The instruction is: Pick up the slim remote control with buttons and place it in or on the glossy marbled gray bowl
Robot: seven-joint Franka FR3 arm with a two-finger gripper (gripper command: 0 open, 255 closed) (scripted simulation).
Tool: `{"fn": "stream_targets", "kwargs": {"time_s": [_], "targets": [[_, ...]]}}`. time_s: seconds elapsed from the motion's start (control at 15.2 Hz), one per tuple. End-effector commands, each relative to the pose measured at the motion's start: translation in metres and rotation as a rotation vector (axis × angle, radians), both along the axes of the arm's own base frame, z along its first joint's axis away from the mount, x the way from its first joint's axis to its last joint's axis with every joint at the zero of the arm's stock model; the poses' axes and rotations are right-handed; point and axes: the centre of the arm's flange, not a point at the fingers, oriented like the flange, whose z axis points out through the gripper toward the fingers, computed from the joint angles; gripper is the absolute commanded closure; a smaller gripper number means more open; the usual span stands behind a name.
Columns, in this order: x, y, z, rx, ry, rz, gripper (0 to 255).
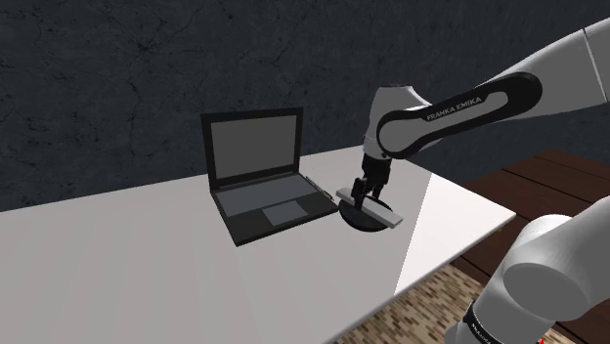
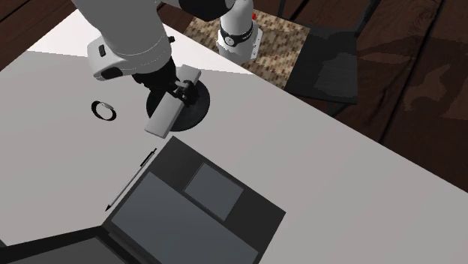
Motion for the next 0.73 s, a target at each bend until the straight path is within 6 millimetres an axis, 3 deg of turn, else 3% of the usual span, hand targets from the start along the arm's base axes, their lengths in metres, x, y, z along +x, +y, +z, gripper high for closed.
{"fn": "stream_targets", "kwargs": {"time_s": [0.0, 0.13, 0.66], "targets": [[0.0, 0.001, 0.02, 0.0, 0.001, 0.0, 0], [0.0, 0.001, 0.043, 0.0, 0.001, 0.0, 0], [0.0, 0.001, 0.043, 0.0, 0.001, 0.0, 0]]}}
